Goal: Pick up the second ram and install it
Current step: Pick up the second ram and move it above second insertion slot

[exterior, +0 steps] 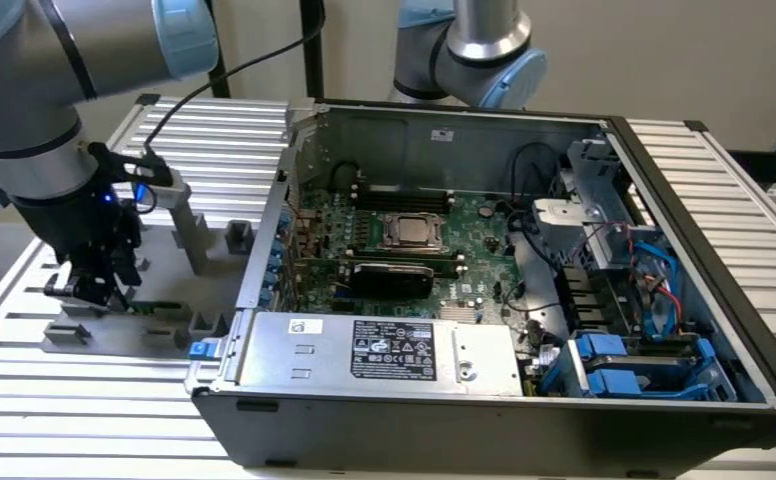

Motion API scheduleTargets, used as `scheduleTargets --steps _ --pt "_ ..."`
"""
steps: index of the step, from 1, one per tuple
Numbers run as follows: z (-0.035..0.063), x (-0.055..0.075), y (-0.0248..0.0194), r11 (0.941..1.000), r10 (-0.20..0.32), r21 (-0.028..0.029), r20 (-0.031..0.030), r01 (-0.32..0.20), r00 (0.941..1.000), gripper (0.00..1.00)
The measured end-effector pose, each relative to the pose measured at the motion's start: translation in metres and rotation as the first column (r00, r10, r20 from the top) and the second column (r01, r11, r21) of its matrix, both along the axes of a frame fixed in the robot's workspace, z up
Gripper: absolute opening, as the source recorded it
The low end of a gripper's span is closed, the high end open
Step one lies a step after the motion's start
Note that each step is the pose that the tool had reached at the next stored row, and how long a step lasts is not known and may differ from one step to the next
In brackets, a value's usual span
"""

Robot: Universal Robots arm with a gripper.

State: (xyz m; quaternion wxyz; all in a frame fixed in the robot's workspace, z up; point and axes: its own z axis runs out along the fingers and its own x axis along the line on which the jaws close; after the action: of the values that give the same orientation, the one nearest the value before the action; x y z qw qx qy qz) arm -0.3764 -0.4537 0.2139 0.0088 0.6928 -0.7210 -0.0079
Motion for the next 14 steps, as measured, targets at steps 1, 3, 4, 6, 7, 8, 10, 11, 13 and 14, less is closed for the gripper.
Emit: scheduleTargets --steps 1,3,4,6,7,8,10,11,13,14 --pt "-0.0018 0.0 0.0 1.0 0.001 -0.0001 -0.0001 -0.001 1.0 0.42" --pt "-0.0054 0.0 0.0 1.0 0.002 -0.0001 -0.0001 -0.002 1.0 0.42" --pt "-0.0073 0.0 0.0 1.0 0.003 0.0 -0.0001 -0.003 1.0 0.42" --pt "-0.0109 0.0 0.0 1.0 0.006 0.0002 0.0 -0.006 1.0 0.42" --pt "-0.0126 0.0 0.0 1.0 0.007 0.0004 0.0 -0.007 1.0 0.42" --pt "-0.0137 0.0 0.0 1.0 0.009 0.0005 -0.0001 -0.009 1.0 0.42" --pt "-0.0149 0.0 0.0 0.9999 0.017 0.0015 -0.0002 -0.017 0.9999 0.42" --pt "-0.0151 0.0 0.0 0.9998 0.022 0.0019 -0.0002 -0.022 0.9998 0.42" --pt "-0.0157 0.0 0.0 0.9995 0.031 0.0024 -0.0001 -0.031 0.9995 0.42" --pt "-0.0159 0.0 0.0 0.9994 0.035 0.0024 -0.0001 -0.035 0.9994 0.42"
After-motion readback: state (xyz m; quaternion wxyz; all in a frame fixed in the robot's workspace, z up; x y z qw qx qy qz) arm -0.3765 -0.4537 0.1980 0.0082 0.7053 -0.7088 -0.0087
